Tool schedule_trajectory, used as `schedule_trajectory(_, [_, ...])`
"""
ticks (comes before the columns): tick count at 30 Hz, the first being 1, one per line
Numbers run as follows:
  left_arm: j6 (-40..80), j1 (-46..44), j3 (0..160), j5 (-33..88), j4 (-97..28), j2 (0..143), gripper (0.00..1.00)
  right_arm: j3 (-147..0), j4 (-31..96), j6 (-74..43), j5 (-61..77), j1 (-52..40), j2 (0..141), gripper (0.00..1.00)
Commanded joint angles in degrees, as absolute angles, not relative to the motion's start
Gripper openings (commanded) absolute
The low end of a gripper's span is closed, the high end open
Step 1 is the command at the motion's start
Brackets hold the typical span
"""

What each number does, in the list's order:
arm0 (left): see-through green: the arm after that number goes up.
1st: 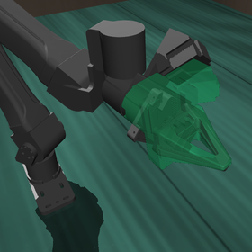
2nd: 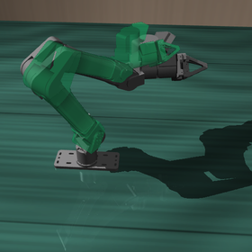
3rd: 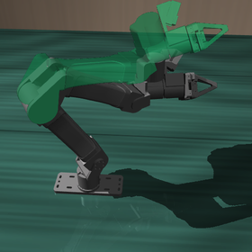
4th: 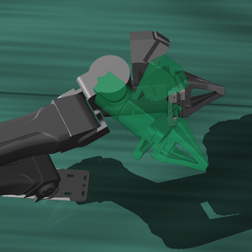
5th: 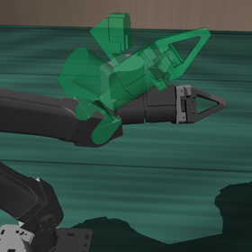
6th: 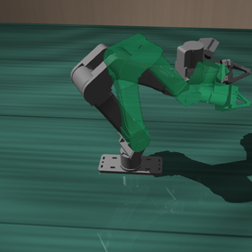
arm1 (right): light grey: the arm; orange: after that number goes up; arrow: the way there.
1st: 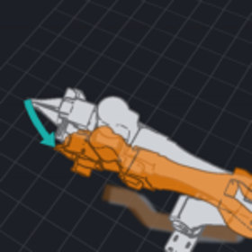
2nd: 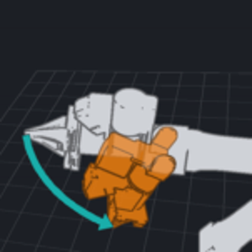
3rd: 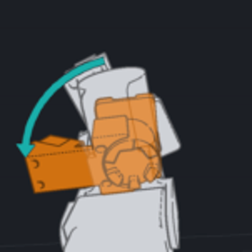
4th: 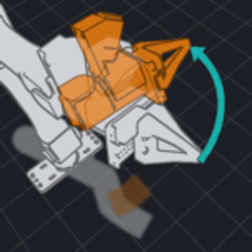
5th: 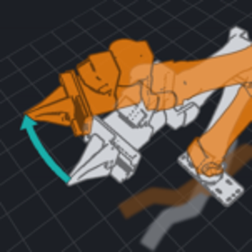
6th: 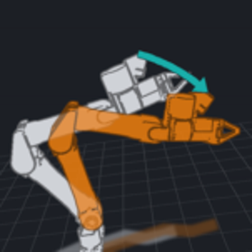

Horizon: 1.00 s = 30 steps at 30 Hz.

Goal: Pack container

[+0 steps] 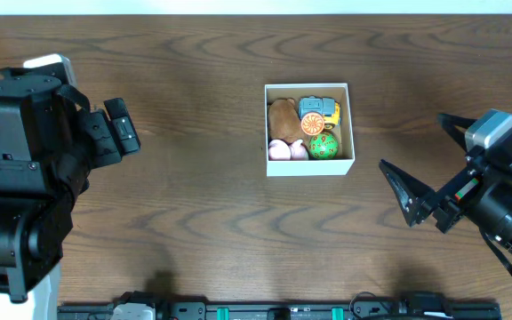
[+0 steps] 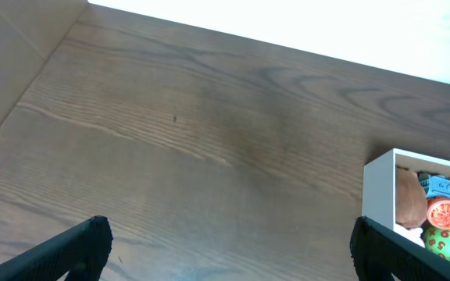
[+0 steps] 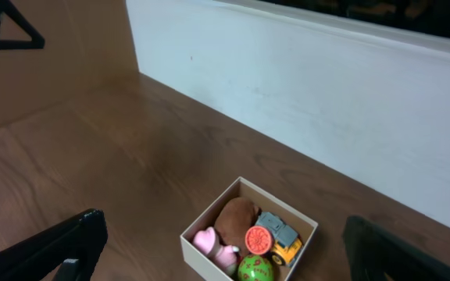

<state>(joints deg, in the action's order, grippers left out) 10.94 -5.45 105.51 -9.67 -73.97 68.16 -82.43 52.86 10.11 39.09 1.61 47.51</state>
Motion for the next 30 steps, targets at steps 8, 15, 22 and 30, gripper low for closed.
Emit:
schedule_trajectory(8, [11.7, -5.1, 106.0, -10.6, -74.2, 68.5, 0.98, -82.7, 53.4, 17.2, 38.9, 1.0, 47.3, 0.99])
schedule_trajectory(15, [11.7, -5.1, 106.0, -10.6, -74.2, 68.5, 0.98, -74.7, 53.5, 17.2, 30.9, 2.3, 38.7, 0.99])
schedule_trajectory(22, [11.7, -5.1, 106.0, -10.6, -74.2, 68.5, 0.98, -53.2, 49.6, 17.2, 26.1, 2.7, 22.9, 0.99])
schedule_trajectory(30, [11.7, -5.1, 106.0, -10.6, -74.2, 68.5, 0.98, -26.9, 37.2, 17.2, 25.0, 2.7, 9.7, 0.99])
